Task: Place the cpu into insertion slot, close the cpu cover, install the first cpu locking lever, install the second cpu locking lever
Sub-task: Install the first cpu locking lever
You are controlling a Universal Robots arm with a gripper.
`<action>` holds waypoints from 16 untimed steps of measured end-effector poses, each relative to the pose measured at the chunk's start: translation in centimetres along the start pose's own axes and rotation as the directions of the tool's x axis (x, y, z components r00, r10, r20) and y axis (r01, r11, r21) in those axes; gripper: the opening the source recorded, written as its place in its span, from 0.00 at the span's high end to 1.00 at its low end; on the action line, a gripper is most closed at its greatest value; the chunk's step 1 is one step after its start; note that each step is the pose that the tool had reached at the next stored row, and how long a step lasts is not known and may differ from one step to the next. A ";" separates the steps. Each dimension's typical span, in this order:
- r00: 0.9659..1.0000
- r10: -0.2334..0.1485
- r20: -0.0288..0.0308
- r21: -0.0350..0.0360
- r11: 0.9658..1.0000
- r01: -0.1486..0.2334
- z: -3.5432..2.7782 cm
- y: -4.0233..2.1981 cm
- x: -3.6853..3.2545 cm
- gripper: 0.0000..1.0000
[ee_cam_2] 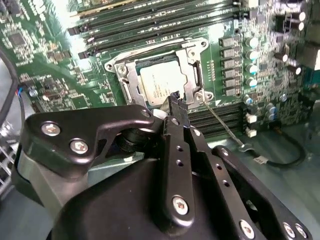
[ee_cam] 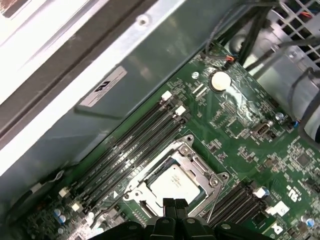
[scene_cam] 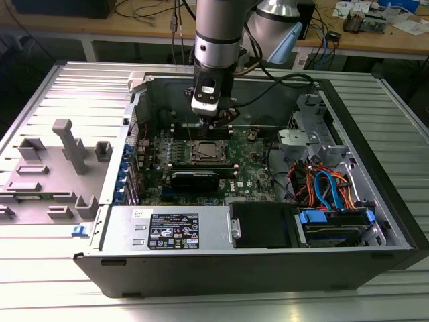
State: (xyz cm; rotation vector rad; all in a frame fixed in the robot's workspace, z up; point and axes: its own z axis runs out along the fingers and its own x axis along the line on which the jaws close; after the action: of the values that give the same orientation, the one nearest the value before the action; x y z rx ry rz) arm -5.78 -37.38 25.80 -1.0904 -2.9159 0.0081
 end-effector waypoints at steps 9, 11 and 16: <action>0.993 -0.115 0.002 0.003 0.993 0.115 0.01 0.00 0.00 0.89; 0.993 -0.118 0.002 0.003 0.993 0.118 0.01 0.00 0.00 0.89; 0.993 -0.119 0.002 0.003 0.993 0.119 0.01 0.00 0.00 0.89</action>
State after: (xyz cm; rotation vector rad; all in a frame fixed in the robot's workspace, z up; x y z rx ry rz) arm -5.79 -37.38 25.79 -0.9141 -2.9762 0.0108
